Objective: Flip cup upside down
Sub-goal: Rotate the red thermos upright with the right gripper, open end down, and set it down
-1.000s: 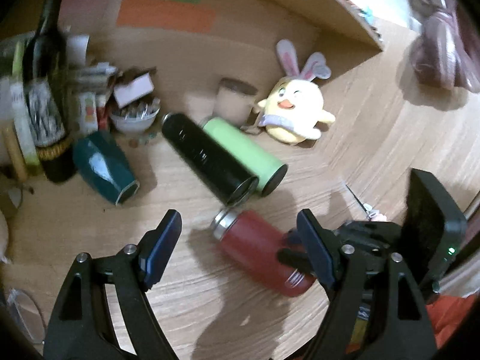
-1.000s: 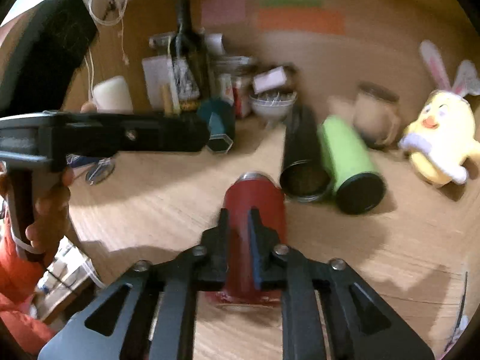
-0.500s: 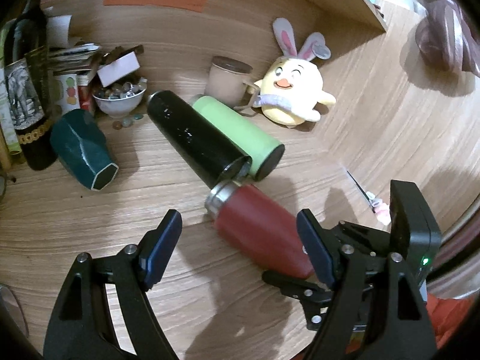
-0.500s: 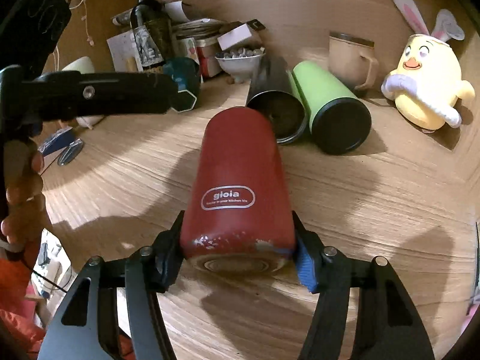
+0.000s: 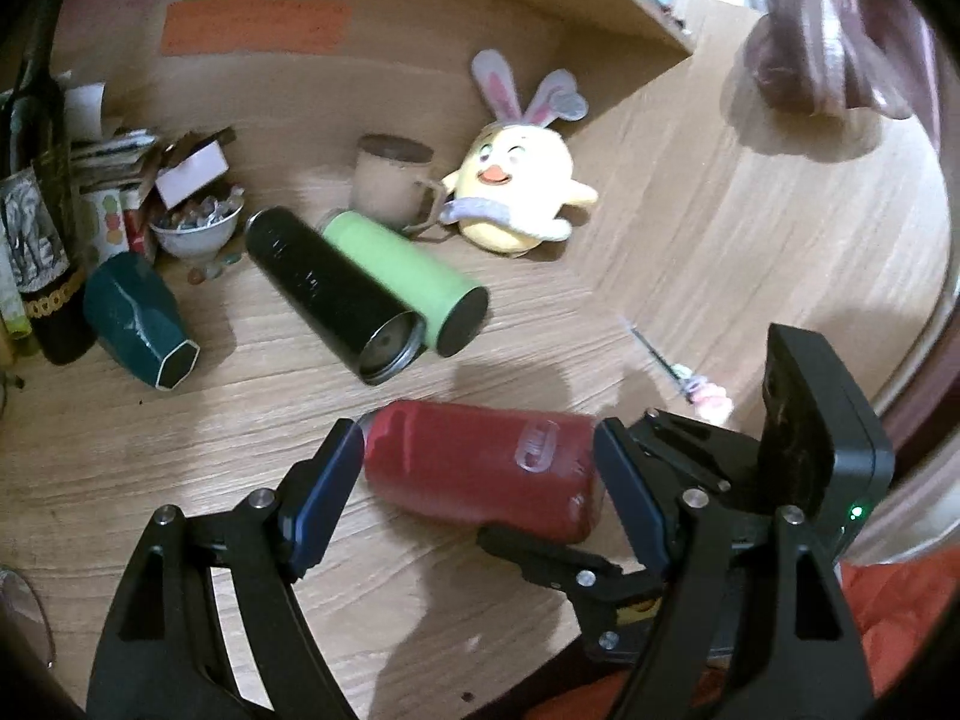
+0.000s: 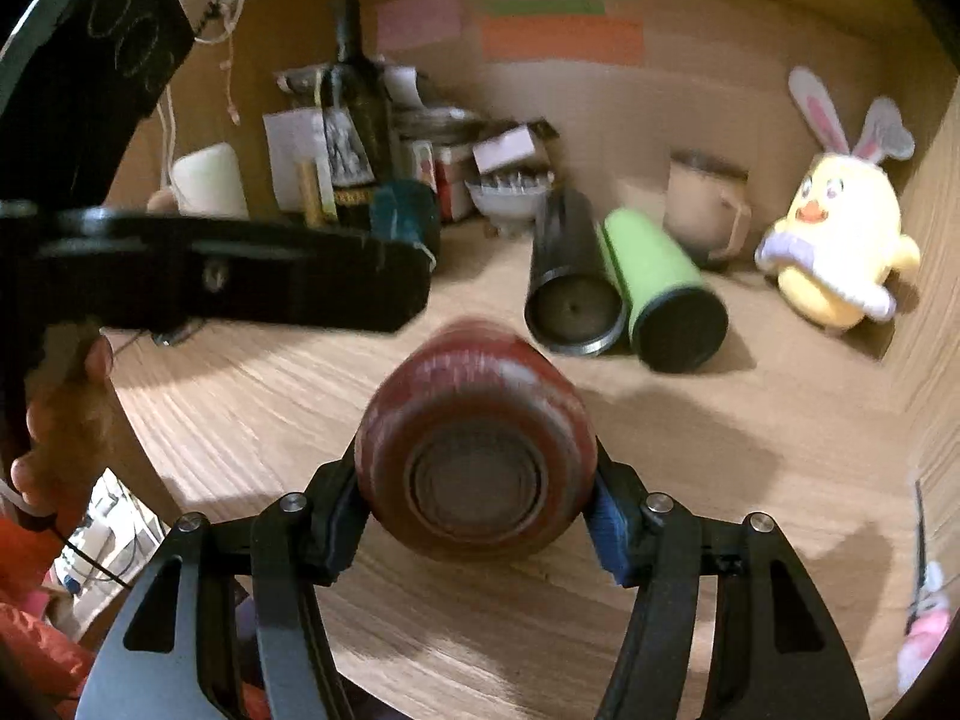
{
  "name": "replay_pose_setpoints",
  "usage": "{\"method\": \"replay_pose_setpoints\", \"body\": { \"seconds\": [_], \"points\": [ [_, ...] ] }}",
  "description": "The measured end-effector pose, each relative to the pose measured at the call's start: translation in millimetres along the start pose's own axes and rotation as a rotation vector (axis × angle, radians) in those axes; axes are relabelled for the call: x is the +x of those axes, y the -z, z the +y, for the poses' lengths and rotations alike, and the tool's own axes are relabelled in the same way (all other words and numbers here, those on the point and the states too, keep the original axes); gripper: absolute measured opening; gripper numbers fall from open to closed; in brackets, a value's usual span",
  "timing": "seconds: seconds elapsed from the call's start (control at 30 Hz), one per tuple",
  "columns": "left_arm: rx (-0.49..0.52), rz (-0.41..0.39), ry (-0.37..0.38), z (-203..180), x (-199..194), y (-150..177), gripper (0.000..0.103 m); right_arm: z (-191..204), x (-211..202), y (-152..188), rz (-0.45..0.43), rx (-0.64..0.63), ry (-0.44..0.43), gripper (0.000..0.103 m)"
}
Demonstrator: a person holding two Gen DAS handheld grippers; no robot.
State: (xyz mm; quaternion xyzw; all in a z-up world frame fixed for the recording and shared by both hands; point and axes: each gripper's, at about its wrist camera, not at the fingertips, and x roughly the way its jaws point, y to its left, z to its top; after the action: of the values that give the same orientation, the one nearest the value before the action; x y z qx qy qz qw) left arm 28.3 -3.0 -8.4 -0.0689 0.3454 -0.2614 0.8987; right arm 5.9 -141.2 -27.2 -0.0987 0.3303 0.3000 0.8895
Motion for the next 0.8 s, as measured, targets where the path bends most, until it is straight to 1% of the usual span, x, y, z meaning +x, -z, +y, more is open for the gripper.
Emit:
{"method": "replay_pose_setpoints", "body": {
  "seconds": [0.1, 0.27, 0.33, 0.43, 0.57, 0.73, 0.8],
  "points": [
    [-0.003, -0.016, 0.013, -1, -5, -4, 0.078, 3, -1, -8, -0.02, -0.003, -0.005, 0.058],
    [-0.018, -0.023, -0.011, 9, -4, -10, 0.078, 7, 4, -22, -0.036, -0.002, -0.022, 0.058],
    [-0.036, -0.019, -0.028, 17, -1, -14, 0.078, 8, 10, -28, -0.035, -0.004, -0.024, 0.058],
    [-0.077, -0.021, -0.011, 31, 1, -17, 0.078, 9, 15, -33, -0.032, 0.001, -0.025, 0.058],
    [-0.111, -0.034, -0.011, 42, 2, -20, 0.079, 10, 22, -38, -0.025, 0.014, -0.032, 0.058],
    [-0.132, -0.056, -0.039, 50, 0, -21, 0.079, 5, 28, -41, -0.014, 0.063, -0.08, 0.059],
    [-0.14, -0.062, -0.048, 51, -1, -20, 0.081, 3, 28, -40, -0.004, 0.079, -0.101, 0.059]
  ]
}}
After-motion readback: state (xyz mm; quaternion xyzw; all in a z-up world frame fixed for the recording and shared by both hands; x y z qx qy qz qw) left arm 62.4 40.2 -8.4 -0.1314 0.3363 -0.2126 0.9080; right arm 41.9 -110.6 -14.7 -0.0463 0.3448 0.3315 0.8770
